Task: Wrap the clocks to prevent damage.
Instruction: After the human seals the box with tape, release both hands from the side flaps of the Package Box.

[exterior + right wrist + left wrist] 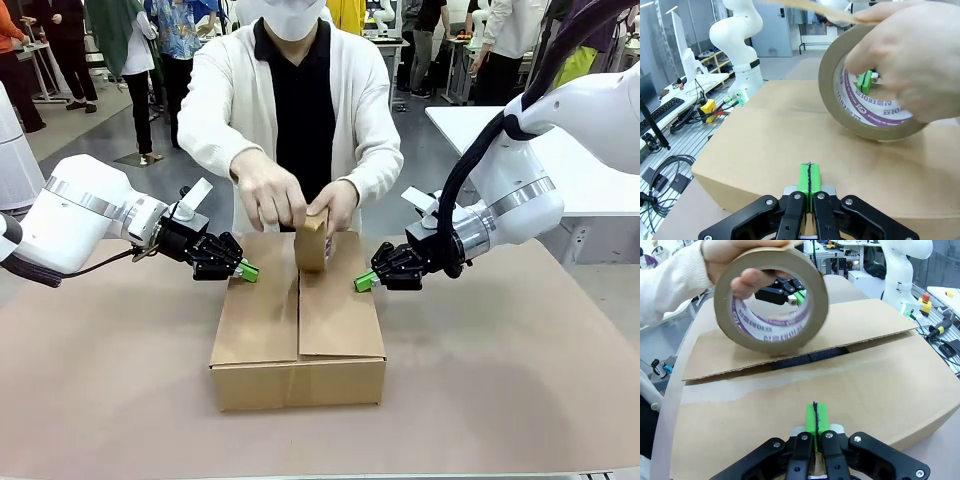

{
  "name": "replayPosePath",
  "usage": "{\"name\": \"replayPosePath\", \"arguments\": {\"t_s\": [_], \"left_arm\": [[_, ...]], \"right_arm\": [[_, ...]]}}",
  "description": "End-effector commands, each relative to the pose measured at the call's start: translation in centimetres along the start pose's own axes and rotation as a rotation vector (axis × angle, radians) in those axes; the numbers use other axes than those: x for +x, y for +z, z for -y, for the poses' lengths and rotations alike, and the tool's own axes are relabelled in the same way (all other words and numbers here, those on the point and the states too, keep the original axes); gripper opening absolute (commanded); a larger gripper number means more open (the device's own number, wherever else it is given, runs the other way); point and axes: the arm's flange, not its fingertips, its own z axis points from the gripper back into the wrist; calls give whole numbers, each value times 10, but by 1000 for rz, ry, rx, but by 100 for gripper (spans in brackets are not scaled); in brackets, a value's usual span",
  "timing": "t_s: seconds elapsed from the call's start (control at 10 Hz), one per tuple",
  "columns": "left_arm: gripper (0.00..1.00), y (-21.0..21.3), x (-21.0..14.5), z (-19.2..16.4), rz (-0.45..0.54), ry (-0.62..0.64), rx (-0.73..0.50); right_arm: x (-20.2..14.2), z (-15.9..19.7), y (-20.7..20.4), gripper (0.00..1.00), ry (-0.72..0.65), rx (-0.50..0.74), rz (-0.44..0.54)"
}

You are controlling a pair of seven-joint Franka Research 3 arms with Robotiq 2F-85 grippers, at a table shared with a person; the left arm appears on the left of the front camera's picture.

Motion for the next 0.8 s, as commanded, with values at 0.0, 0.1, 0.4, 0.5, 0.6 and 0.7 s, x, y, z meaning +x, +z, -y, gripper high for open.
{"name": "replayPosePath", "arguments": {"t_s": [0.0,0.1,0.4,0.5,0.6,0.7], "left_arm": [[0,-1,-4,-1,-7,7,7],[0,-1,-4,-1,-7,7,7],[0,-1,-4,-1,-7,7,7],[0,-1,-4,-1,-7,7,7],[0,-1,-4,-1,-7,7,7],[0,-1,-4,-1,-7,7,7]], "right_arm": [[-4,0,-1,1,-10,-8,-1],[-4,0,-1,1,-10,-8,-1],[-4,0,-1,1,-10,-8,-1],[-4,0,-1,1,-10,-8,-1],[-4,0,-1,1,-10,-8,-1],[-4,0,-1,1,-10,-8,-1]]}}
